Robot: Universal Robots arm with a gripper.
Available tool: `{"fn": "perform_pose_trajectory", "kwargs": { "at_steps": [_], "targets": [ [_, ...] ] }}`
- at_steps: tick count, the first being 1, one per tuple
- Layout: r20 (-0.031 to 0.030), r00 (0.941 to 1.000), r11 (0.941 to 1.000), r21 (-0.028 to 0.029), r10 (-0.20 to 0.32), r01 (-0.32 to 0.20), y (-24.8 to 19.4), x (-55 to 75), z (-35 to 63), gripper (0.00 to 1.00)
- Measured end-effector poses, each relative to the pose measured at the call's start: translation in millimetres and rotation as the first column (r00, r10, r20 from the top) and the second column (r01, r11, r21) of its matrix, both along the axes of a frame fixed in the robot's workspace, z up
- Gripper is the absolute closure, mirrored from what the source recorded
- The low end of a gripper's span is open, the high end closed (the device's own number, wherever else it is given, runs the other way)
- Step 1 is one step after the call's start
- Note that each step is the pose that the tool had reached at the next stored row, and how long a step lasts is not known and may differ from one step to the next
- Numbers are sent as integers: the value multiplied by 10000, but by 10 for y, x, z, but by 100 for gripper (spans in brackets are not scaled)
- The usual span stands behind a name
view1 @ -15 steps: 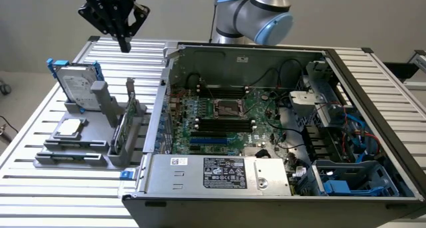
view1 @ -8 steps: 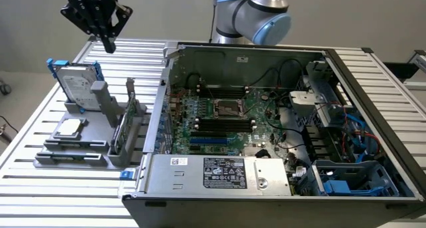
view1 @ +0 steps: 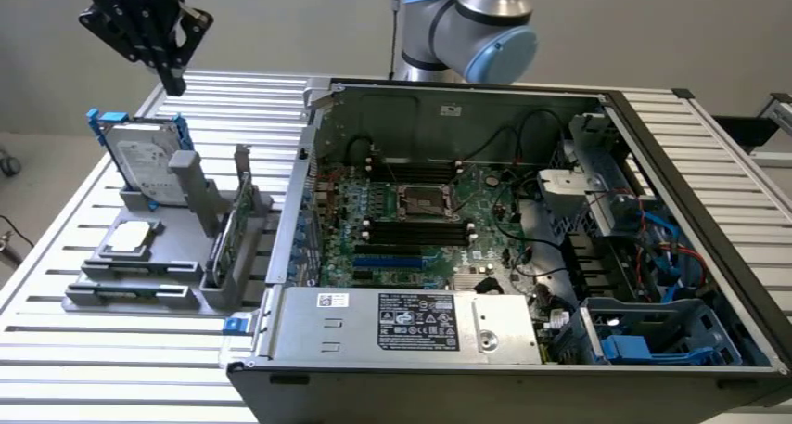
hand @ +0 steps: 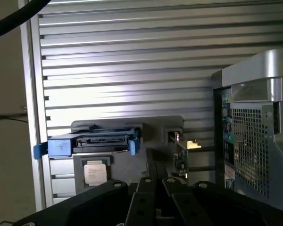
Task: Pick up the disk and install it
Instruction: 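Reach for the disk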
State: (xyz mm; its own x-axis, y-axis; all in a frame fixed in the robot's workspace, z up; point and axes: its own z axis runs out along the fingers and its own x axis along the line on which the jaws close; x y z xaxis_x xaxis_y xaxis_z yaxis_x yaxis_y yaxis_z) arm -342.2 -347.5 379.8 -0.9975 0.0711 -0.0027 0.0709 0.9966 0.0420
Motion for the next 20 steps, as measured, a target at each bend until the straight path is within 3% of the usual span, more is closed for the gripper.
{"fn": "perform_pose_trajectory", "kwargs": {
  "at_steps": [9,20],
  "targets": [
    [1,10000,10000,-51,-1,1,135,-412,-34,89],
    [-1,10000,9998,-199,8,-8,349,-900,-67,89]
  ]
}}
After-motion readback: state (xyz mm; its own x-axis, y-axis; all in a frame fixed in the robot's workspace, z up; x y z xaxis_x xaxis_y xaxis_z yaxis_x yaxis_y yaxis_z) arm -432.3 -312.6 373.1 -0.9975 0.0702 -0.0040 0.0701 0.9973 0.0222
